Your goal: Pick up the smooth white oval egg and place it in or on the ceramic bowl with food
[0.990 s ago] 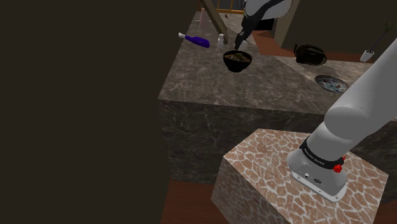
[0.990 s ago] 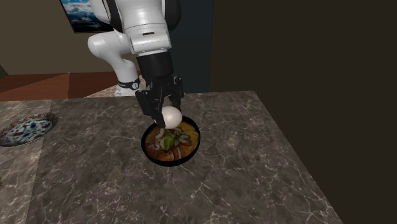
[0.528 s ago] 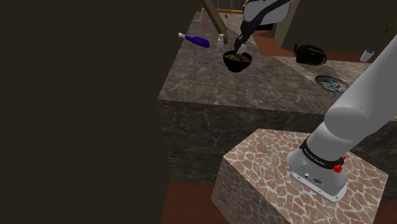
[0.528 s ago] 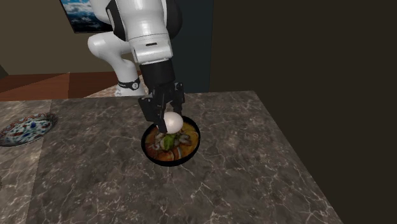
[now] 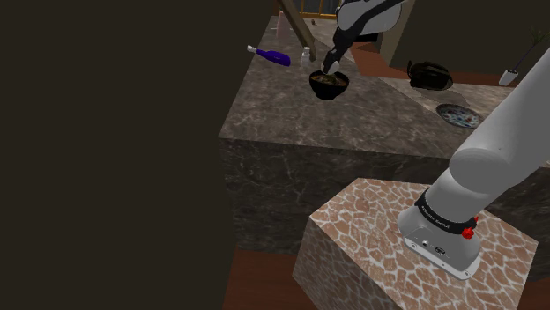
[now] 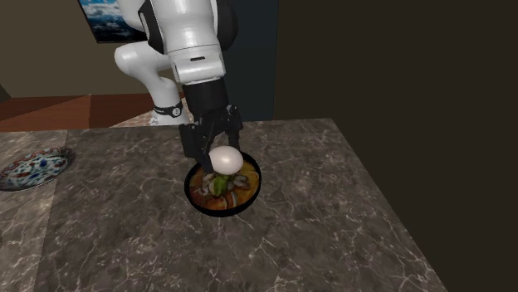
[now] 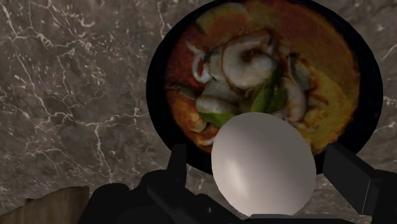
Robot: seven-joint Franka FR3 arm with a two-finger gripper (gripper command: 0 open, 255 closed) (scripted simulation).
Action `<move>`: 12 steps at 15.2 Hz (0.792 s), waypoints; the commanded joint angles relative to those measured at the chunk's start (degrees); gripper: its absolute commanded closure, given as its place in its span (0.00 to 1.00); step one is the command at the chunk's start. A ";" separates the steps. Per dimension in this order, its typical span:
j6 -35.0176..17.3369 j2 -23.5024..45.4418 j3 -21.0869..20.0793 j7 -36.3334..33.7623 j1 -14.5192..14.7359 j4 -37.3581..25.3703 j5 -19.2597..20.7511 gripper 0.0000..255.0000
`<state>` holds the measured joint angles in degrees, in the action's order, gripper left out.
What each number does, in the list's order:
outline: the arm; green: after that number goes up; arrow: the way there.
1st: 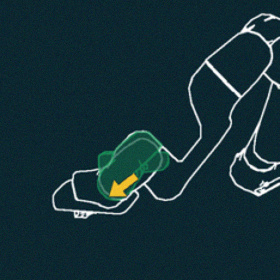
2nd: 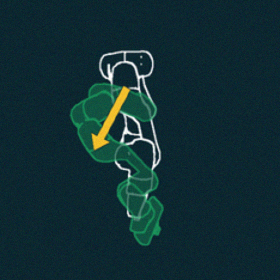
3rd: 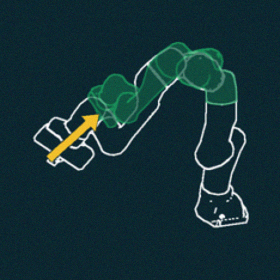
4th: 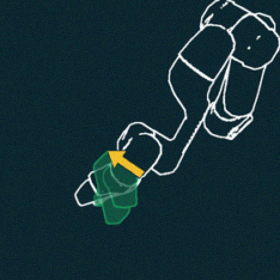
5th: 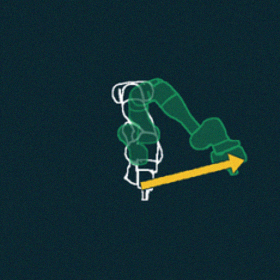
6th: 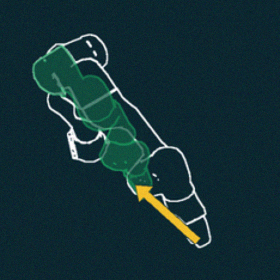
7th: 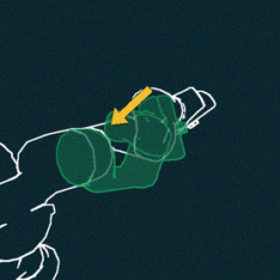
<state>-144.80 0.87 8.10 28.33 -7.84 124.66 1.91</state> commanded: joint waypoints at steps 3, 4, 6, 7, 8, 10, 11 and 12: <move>3.31 -3.08 -0.07 -0.42 0.09 -0.24 0.60 0.00; 4.99 -4.55 -0.13 -0.60 0.12 -0.46 0.86 0.00; 6.32 -5.67 -0.20 -0.73 0.13 -0.68 1.04 0.00; 6.32 -5.68 -0.20 -0.73 0.12 -0.67 1.04 0.00; 6.32 -5.67 -0.20 -0.73 0.12 -0.68 1.04 0.00; 6.32 -5.67 -0.20 -0.73 0.12 -0.68 1.04 0.00; 6.32 -5.67 -0.20 -0.73 0.12 -0.68 1.04 0.00; 6.32 -5.67 -0.20 -0.73 0.12 -0.68 1.04 0.00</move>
<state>-138.49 -4.79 7.89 27.61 -7.72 123.98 2.95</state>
